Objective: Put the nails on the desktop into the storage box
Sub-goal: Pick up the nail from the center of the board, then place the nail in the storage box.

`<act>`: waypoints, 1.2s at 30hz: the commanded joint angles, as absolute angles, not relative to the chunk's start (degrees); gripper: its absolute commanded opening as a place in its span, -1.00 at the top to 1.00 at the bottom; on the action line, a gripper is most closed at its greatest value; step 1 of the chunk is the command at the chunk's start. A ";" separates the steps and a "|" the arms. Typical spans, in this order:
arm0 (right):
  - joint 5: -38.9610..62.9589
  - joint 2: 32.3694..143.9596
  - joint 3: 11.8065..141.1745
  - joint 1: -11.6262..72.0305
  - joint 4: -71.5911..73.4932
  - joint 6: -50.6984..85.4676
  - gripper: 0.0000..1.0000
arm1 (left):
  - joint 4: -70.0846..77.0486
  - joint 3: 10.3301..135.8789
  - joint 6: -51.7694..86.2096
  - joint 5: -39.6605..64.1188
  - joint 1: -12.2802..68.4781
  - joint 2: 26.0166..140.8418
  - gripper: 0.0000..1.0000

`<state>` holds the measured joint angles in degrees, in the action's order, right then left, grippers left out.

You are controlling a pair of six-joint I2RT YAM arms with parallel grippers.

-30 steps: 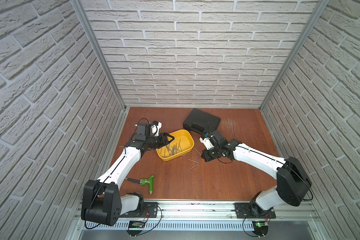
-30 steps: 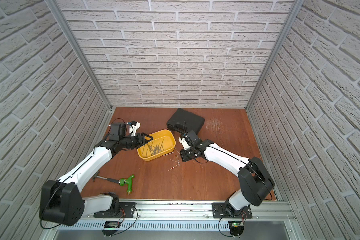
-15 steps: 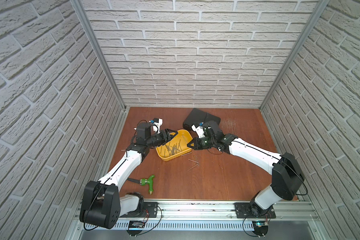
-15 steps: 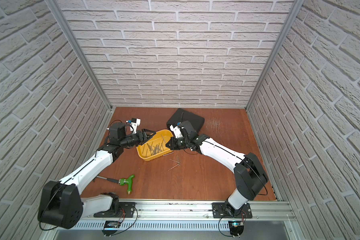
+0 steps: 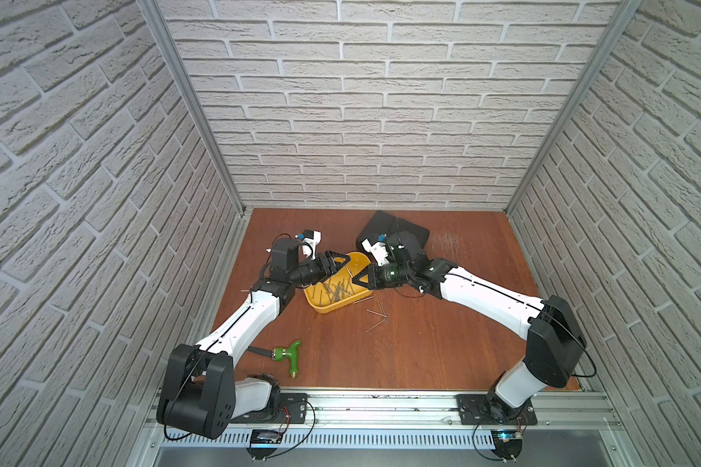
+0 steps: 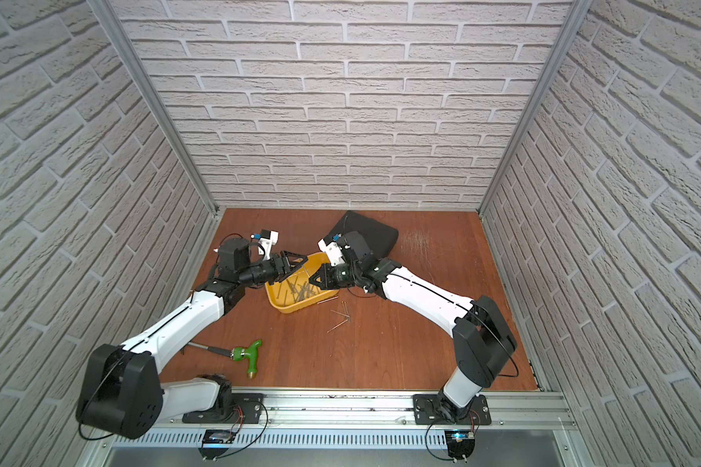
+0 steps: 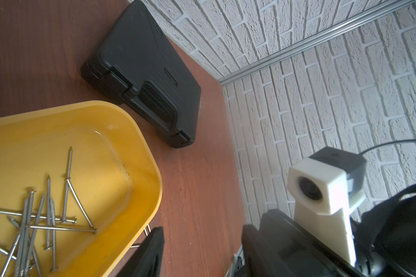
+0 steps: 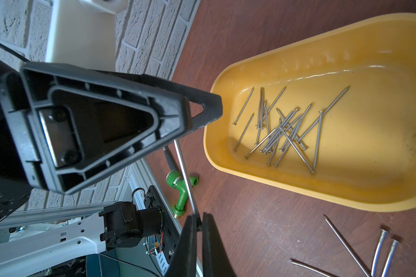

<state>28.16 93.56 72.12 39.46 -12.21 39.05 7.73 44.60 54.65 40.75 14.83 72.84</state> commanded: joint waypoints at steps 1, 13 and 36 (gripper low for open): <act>29.20 93.86 73.56 40.37 -10.19 39.82 0.91 | 10.55 45.54 54.70 40.21 15.47 73.18 0.01; 26.46 94.92 76.15 40.96 -14.20 37.51 0.57 | 9.47 45.40 54.42 41.13 15.50 73.04 1.00; 6.84 89.63 75.37 40.63 -39.00 13.36 -0.91 | -11.40 55.72 33.31 33.06 10.54 92.68 1.00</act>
<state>7.29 88.99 74.13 40.05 -34.22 17.85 -10.90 53.17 37.17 33.69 10.76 91.07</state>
